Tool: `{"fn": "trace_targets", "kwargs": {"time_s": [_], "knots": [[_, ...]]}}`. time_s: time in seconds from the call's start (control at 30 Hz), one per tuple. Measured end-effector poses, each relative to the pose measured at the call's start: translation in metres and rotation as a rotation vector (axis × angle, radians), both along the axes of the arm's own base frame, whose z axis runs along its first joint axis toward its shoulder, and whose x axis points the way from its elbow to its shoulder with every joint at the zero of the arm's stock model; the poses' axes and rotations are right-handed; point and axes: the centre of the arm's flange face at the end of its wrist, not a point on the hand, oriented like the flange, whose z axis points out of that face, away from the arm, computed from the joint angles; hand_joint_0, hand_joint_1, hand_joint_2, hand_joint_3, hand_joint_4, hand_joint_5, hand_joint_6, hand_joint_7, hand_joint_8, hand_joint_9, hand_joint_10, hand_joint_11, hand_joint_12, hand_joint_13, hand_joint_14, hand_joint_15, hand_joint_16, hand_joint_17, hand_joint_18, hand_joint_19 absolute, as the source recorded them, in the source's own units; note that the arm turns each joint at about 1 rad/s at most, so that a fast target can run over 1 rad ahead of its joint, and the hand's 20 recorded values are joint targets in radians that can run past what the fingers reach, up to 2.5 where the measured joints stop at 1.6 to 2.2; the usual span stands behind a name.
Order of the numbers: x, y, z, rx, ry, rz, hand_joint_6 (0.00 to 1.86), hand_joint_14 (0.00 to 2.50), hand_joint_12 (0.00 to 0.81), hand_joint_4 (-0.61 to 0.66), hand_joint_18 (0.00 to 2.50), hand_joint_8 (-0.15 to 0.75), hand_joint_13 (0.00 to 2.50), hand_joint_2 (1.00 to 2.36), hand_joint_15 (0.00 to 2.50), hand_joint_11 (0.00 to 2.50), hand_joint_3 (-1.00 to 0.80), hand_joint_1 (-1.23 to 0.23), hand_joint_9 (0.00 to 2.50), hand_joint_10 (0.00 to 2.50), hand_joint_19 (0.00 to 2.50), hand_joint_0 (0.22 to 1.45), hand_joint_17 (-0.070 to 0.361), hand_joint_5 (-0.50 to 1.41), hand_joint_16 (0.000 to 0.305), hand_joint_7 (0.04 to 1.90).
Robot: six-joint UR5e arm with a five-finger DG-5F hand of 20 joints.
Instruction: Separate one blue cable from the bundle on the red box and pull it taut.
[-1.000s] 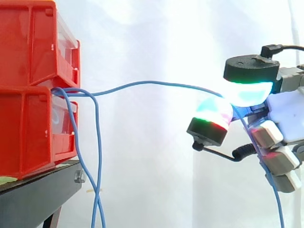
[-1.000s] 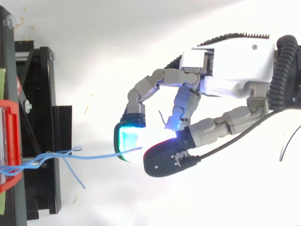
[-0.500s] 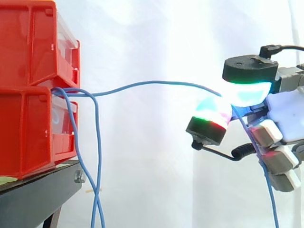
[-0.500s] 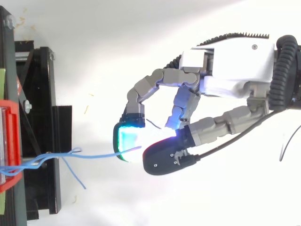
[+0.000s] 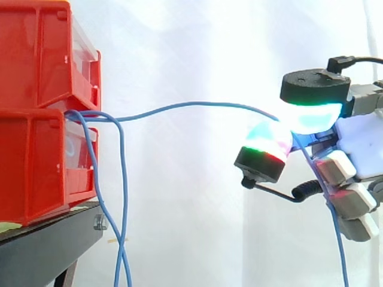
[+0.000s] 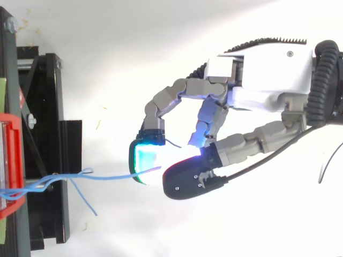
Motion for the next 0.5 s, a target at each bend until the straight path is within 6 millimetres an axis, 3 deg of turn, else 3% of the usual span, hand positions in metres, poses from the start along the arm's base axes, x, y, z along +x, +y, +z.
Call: {"fn": "trace_targets", "kwargs": {"time_s": [0.5], "knots": [[0.0000,-0.0002,-0.0001,0.000,0.000,0.000,0.87,0.02,0.524,-0.13,1.07,0.321,1.15,1.28,0.60,0.29,-0.02,-0.81,1.32,0.01,0.53,0.51,0.180,0.02,0.080,0.98]]}}
